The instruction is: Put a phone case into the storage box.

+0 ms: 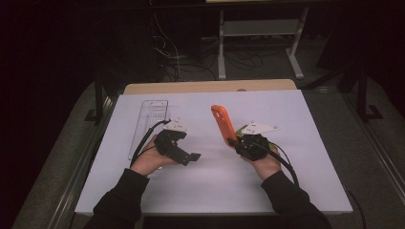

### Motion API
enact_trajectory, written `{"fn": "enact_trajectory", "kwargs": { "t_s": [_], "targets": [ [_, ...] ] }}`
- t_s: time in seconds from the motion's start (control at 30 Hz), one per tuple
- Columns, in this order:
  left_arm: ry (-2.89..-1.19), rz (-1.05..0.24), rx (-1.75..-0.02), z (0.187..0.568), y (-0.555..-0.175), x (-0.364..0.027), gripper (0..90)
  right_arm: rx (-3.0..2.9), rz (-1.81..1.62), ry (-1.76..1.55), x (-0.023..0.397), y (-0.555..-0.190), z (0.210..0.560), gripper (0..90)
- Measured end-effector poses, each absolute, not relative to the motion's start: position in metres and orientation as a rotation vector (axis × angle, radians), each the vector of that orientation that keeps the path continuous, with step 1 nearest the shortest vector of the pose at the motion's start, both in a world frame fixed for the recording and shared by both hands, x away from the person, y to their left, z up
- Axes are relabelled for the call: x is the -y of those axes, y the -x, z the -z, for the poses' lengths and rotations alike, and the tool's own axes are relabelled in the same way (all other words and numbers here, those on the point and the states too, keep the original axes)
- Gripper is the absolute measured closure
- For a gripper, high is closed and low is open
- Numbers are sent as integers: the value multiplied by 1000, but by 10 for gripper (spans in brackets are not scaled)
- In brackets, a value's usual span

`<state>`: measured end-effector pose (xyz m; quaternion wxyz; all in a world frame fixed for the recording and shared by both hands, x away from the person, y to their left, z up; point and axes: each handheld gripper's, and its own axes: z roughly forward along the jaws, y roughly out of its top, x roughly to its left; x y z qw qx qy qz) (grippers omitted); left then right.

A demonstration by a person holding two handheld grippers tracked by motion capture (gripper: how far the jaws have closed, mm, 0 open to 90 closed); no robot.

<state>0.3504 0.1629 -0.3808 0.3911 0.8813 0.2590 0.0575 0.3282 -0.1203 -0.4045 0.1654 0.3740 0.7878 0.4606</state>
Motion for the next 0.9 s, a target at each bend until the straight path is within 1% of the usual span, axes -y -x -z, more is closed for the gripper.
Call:
{"fn": "enact_trajectory", "kwargs": {
  "t_s": [0.23, 0.53, 0.9],
  "targets": [
    [-2177, -145, -714, 376, -352, -161, 0, -2268, -1304, -1054, 113, -323, 408, 779],
    [-2113, -115, -713, 363, -358, -154, 0, -2271, -1299, -1049, 111, -318, 407, 779],
    [-2036, -75, -731, 349, -379, -137, 0, -2261, -1325, -1051, 112, -316, 404, 779]
  ]
}}
